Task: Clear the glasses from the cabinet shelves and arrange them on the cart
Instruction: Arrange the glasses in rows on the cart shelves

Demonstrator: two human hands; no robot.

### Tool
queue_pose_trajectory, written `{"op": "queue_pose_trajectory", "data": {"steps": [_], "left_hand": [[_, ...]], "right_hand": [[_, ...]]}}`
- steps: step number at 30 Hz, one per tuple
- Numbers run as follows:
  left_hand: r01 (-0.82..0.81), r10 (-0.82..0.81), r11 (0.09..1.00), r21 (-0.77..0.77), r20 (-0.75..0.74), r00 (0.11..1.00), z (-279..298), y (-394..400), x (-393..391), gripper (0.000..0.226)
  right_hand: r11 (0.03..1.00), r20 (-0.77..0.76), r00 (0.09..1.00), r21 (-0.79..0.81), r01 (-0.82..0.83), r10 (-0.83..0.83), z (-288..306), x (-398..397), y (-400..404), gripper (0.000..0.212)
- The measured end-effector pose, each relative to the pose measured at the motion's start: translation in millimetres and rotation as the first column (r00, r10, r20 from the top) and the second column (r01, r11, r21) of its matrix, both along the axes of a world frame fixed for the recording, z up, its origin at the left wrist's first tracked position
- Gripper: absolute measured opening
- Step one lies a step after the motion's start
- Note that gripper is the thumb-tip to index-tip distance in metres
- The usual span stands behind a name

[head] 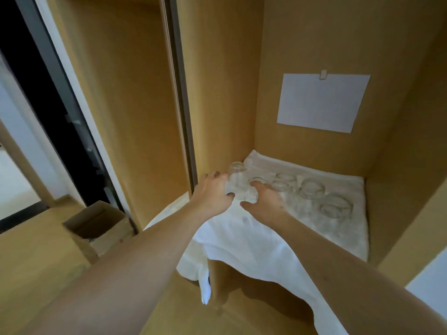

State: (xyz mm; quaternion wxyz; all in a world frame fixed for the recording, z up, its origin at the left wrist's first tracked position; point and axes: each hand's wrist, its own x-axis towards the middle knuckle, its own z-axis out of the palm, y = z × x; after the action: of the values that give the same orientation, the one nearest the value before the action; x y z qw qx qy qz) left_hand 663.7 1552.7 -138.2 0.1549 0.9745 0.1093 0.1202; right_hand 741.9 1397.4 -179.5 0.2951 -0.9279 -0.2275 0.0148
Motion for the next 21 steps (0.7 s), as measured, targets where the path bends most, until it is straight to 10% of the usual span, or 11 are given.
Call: {"op": "queue_pose_trajectory", "data": {"steps": [21], "left_hand": [[0.278, -0.279, 0.96, -0.019, -0.053, 0.959, -12, 59, 156, 0.061]], "right_hand": [[0.957, 0.021, 0.958, -0.047, 0.286, -0.285, 28, 123, 29, 0.077]]}}
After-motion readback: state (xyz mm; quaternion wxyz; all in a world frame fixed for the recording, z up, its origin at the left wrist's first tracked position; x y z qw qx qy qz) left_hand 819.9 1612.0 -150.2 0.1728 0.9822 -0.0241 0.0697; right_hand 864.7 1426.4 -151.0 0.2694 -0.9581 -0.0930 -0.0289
